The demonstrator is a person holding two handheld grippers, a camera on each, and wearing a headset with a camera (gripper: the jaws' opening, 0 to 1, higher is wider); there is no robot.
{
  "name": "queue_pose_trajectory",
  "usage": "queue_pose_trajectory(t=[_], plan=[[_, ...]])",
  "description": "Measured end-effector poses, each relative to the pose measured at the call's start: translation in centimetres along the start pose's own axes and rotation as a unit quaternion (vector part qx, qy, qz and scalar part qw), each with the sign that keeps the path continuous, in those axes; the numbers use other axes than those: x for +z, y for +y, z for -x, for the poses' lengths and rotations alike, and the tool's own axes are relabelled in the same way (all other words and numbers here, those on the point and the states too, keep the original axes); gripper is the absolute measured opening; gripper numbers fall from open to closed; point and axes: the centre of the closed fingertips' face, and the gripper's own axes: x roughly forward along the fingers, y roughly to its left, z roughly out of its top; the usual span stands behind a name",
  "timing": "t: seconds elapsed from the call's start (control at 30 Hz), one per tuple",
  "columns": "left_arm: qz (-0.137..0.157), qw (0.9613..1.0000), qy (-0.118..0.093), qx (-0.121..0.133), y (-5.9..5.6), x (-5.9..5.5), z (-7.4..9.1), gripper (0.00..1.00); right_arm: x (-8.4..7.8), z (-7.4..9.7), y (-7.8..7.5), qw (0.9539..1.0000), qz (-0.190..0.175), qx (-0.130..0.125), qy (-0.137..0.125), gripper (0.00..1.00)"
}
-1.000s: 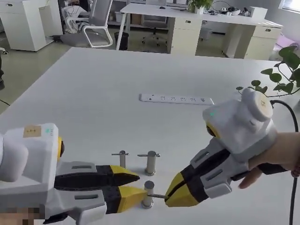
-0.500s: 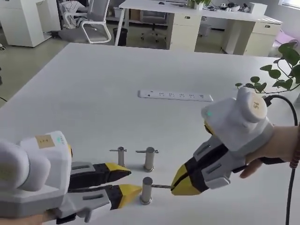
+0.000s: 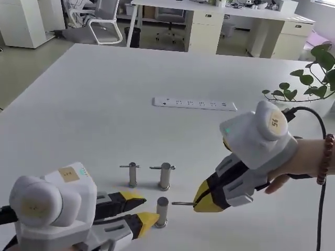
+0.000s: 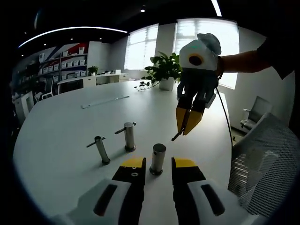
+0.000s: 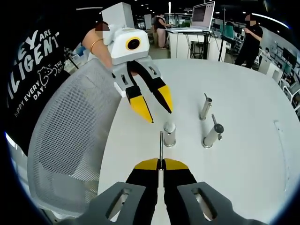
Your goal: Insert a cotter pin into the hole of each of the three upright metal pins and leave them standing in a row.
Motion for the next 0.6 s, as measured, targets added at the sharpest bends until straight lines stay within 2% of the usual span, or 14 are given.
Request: queue_pose_trajectory(t=[0.03,0.23,0.3,0.47,0.6], plan=[[-0.002,1.0,0.005,0.008,0.3,-0.3,-0.2,0.21,-0.1,-0.1,-0.2,1.0,0.001,-0.001,0.002,0.0],[0.017,0.9997,0.003,0.018,0.6,-0.7,-1.2,0.2,-0.5,-0.5,-0.8,1.0,0.003,-0.003,0.008,0.0],[0.024,0.9996,-0.001,0.018,0.6,-0.7,-1.5,0.2,-0.5,-0.6,-0.9,1.0,0.003,-0.001,0.009,0.0],[0.018,0.9998,0.004,0.01,0.0,-0.8,-2.4,0.19,-0.7,-0.9,-1.1,0.9999,0.005,0.001,0.012,0.0],[0.02,0.9997,0.009,0.011,0.0,-1.0,-2.7,0.17,-0.8,-1.2,-1.2,0.9998,0.01,0.002,0.016,0.0]])
